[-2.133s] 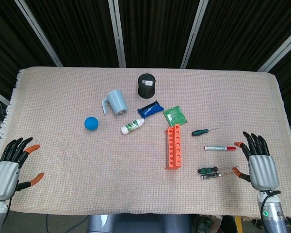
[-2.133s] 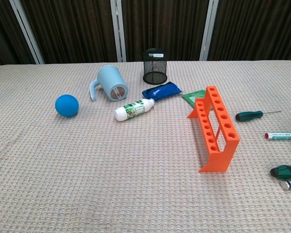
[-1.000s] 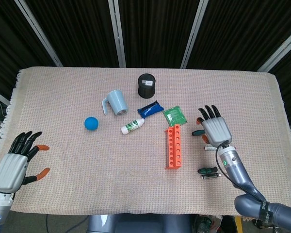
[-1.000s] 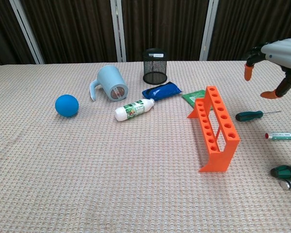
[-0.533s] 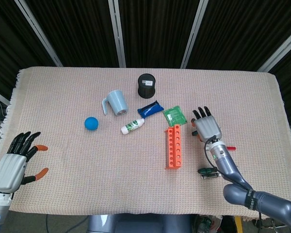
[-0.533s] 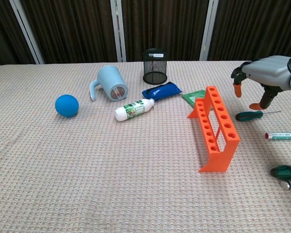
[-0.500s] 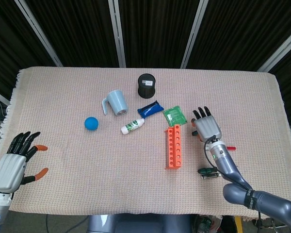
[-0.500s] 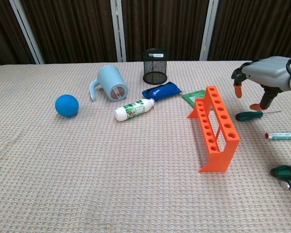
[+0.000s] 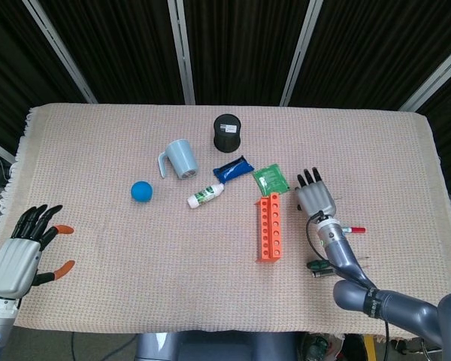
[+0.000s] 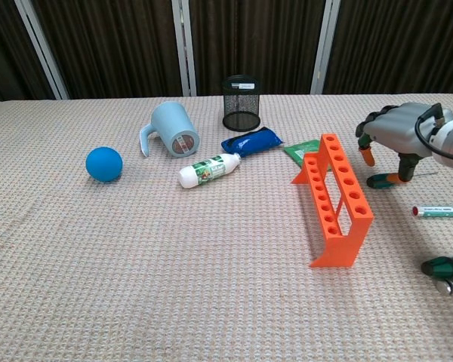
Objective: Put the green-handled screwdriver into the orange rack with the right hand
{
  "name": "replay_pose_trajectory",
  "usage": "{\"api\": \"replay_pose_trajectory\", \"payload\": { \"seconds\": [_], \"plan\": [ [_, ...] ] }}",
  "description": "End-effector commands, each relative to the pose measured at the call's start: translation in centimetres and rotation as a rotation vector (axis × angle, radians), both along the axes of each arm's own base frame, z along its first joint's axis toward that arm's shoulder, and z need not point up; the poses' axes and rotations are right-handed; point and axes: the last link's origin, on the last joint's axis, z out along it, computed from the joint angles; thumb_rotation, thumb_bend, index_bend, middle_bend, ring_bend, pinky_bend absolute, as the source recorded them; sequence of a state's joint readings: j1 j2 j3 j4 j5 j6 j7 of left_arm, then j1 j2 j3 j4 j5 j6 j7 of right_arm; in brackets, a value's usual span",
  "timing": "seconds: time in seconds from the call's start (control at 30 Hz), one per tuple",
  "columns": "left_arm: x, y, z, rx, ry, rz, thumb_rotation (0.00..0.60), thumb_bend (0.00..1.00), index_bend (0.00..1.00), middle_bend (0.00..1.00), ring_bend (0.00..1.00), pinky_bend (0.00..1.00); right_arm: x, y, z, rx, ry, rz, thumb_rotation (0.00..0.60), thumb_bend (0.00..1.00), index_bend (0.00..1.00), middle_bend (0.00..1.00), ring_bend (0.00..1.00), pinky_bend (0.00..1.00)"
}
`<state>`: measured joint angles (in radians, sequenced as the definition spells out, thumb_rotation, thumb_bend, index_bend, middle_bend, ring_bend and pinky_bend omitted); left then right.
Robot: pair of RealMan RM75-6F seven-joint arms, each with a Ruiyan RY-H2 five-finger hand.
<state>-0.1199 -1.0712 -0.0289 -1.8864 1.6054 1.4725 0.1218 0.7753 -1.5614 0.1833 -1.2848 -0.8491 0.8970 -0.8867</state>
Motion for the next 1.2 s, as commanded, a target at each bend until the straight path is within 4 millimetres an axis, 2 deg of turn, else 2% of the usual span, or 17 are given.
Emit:
{"api": "replay_pose_trajectory", "payload": {
  "seconds": [0.03, 0.27, 0.8, 1.2],
  "plan": [
    [-0.2, 0.0, -0.1, -0.003, -0.001, 0.005, 0.6, 0.17, 0.35, 0.07, 0.0, 0.0, 0.3, 0.0, -0.5, 0.002, 0.021, 0.004, 0.6, 0.28, 0.44, 0.11, 0.0, 0.0],
    [-0.4, 0.0, -0.2, -0.008, -0.004, 0.012, 0.6, 0.17, 0.35, 0.07, 0.0, 0.0, 0.4, -0.2, -1.0, 0.007, 0.043, -0.003, 0.6, 0.28, 0.45, 0.12, 0.0, 0.0],
    [-0.5, -0.1, -0.3, -0.012, -0.004, 0.015, 0.6, 0.17, 0.35, 0.07, 0.0, 0.0, -1.0, -0.4, -1.5, 0.017, 0.067, -0.049, 0.6, 0.28, 0.45, 0.12, 0.0, 0.0],
    [-0.4, 0.0, -0.3, -0.014, -0.005, 0.015, 0.6, 0.17, 0.35, 0.07, 0.0, 0.0, -1.2, -0.6, -2.0, 0.022, 0.062, -0.056, 0.6, 0.29, 0.51, 0.15, 0.0, 0.0]
  ]
}}
